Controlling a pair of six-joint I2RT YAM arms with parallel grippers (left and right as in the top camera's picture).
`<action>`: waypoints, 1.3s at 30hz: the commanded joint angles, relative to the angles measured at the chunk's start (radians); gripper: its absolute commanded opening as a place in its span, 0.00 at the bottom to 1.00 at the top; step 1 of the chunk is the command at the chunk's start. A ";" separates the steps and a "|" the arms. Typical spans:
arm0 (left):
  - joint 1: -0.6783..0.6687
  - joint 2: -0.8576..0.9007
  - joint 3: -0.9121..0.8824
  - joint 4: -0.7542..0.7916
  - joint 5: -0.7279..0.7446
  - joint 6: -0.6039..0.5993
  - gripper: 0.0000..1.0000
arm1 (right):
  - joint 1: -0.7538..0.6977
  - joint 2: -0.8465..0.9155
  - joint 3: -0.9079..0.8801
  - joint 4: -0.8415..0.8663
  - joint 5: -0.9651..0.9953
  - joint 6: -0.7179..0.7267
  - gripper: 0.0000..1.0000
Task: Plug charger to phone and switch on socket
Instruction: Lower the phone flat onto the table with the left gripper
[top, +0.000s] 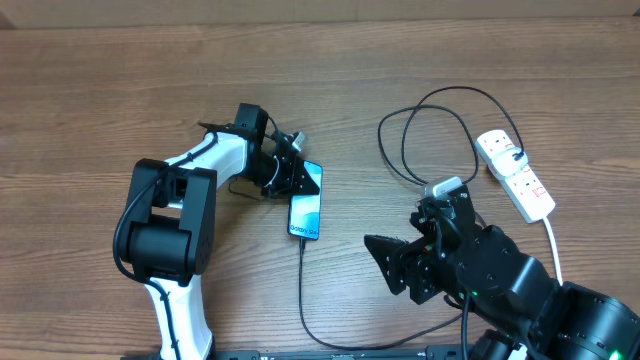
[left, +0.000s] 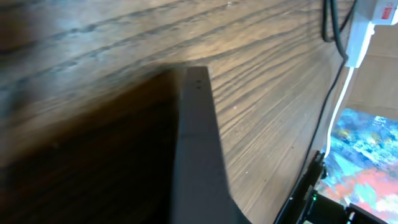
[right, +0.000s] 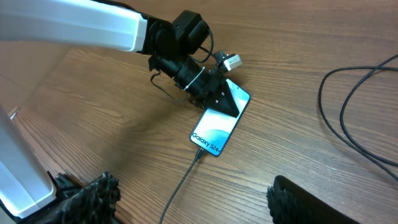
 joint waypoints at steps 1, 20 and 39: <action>-0.001 -0.001 0.018 -0.002 -0.042 0.011 0.16 | -0.004 -0.001 0.016 0.000 0.018 0.000 0.80; -0.001 -0.001 0.018 -0.103 -0.208 -0.072 0.29 | -0.004 0.074 0.016 0.063 0.134 -0.001 0.99; -0.001 -0.001 0.018 -0.157 -0.427 -0.148 0.36 | -0.004 0.280 0.017 0.101 0.137 0.069 1.00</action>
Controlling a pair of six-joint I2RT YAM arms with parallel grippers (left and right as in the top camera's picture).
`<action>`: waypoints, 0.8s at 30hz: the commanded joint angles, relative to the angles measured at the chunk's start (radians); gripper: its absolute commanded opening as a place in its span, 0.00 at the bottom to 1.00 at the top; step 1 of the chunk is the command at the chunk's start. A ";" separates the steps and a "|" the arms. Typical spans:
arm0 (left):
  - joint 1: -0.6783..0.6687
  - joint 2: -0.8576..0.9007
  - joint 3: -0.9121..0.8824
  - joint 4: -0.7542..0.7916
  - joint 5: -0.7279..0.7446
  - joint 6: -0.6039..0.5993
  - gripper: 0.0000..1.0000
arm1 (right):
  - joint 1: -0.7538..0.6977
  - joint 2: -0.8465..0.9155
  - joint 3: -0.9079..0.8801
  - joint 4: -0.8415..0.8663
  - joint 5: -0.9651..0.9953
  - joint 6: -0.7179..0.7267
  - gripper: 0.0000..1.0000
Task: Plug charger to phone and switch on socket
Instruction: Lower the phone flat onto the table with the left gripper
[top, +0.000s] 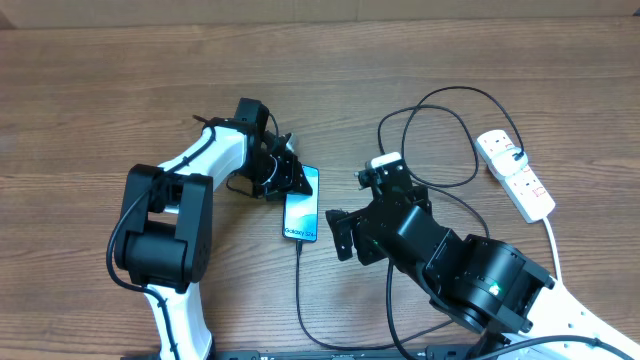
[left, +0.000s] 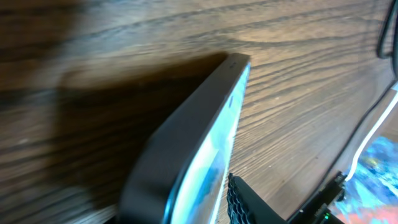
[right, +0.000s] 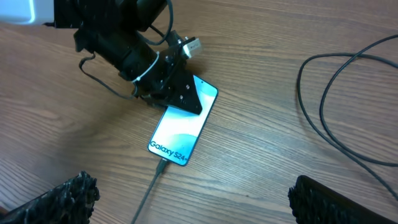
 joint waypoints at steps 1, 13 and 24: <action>0.001 0.037 -0.024 -0.015 -0.240 -0.031 0.36 | -0.004 -0.006 0.017 0.017 0.014 0.047 1.00; 0.001 0.037 -0.024 -0.035 -0.248 -0.037 0.36 | -0.004 -0.006 0.017 0.032 0.014 0.051 1.00; 0.001 0.037 -0.024 -0.053 -0.272 -0.037 0.37 | -0.004 -0.006 0.017 0.031 0.014 0.051 1.00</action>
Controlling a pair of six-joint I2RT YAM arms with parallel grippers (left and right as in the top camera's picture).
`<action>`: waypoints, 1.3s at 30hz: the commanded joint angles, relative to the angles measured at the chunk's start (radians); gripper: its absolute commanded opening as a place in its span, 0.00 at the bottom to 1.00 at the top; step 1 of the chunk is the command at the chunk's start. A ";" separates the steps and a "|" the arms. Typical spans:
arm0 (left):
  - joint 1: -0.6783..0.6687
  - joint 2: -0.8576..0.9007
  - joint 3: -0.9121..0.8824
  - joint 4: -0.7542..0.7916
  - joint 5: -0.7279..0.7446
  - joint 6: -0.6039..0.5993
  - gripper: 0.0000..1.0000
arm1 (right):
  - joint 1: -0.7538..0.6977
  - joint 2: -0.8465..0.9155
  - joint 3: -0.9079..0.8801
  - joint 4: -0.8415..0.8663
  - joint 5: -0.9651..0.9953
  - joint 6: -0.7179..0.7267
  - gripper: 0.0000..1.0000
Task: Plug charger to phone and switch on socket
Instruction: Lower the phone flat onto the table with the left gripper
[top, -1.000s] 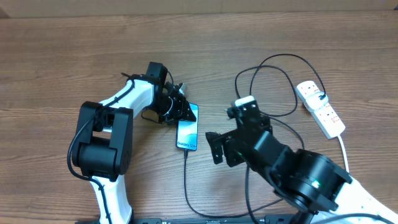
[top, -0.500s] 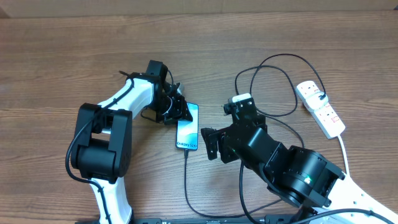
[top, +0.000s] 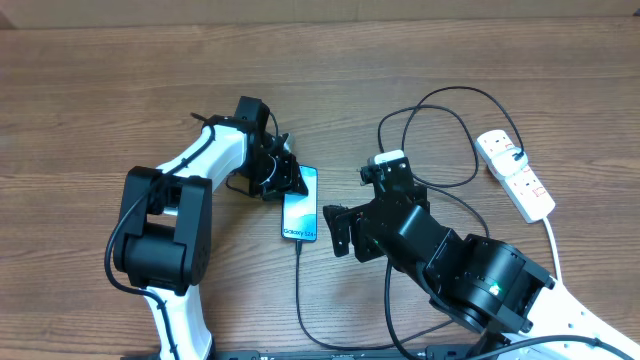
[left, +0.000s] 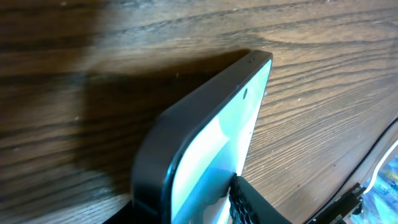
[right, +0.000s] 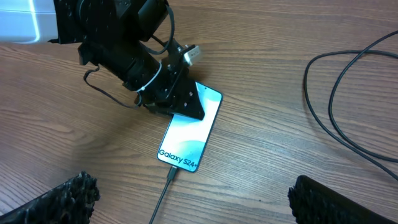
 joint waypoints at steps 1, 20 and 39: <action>0.005 0.049 -0.036 -0.018 -0.198 -0.018 0.38 | -0.004 -0.006 0.017 0.007 0.015 0.005 1.00; 0.005 0.049 -0.036 -0.030 -0.197 -0.017 0.43 | -0.004 -0.006 0.017 0.011 0.015 0.005 1.00; 0.004 0.049 -0.036 -0.042 -0.262 -0.034 0.43 | -0.004 -0.006 0.016 0.010 0.015 0.004 1.00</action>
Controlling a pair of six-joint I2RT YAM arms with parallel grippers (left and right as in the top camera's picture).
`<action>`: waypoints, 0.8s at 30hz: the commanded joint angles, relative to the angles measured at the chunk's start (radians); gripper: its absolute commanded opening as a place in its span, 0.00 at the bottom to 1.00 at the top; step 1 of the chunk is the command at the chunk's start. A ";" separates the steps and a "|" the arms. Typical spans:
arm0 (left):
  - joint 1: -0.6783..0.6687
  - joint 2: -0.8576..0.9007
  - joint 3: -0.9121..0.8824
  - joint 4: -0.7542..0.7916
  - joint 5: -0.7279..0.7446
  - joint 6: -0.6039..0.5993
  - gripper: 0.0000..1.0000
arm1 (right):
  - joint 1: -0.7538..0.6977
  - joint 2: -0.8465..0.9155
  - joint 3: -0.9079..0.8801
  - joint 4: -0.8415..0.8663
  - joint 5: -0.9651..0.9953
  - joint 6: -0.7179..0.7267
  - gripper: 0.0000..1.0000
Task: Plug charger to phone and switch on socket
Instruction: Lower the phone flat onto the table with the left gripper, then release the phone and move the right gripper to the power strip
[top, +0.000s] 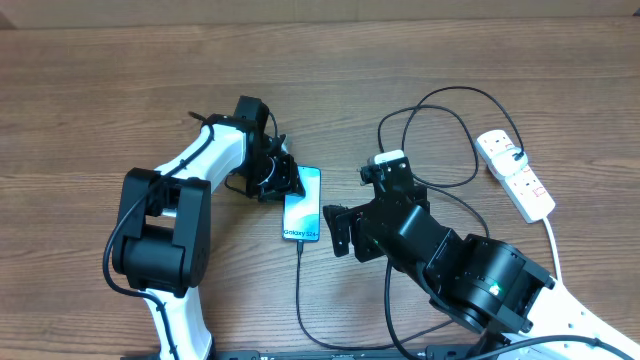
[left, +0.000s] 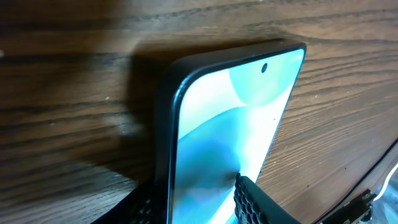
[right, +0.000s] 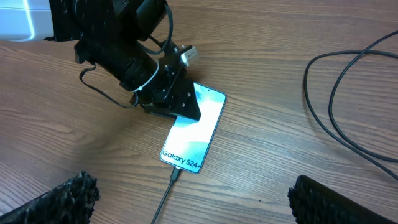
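The phone (top: 303, 208) lies on the wooden table with its lit screen (right: 194, 127) up. The black charger cable (right: 163, 199) is plugged into its bottom edge. My left gripper (top: 288, 184) is shut on the phone's top left corner. In the left wrist view one finger (left: 258, 202) lies on the screen (left: 230, 118) and the other sits under the left edge. Just right of the phone, my right gripper (right: 202, 205) hovers open and holds nothing. The white socket strip (top: 515, 175) lies at the far right; its switch position is too small to read.
Loose loops of black cable (top: 430, 130) lie between the phone and the socket strip, and show at the right of the right wrist view (right: 336, 93). A white lead runs from the strip toward the table's near edge.
The phone's top has shifted slightly right with my left gripper. In the left wrist view the screen faces the camera more fully. The right arm has not moved.
At first my right gripper was low at the right, and the left wrist saw the phone edge-on. By the following moment the right gripper stood beside the phone. Since then the left wrist has seen steadily more of the screen. The cable stayed plugged in.
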 joint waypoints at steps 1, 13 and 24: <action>0.004 0.058 -0.041 -0.014 -0.226 -0.016 0.43 | -0.004 -0.005 0.017 0.009 0.014 0.004 1.00; 0.004 0.058 -0.041 -0.031 -0.277 -0.017 0.44 | -0.004 0.019 0.016 0.006 0.014 0.004 1.00; 0.004 0.029 -0.033 -0.165 -0.516 -0.086 1.00 | -0.004 0.117 0.016 0.051 -0.005 0.004 0.89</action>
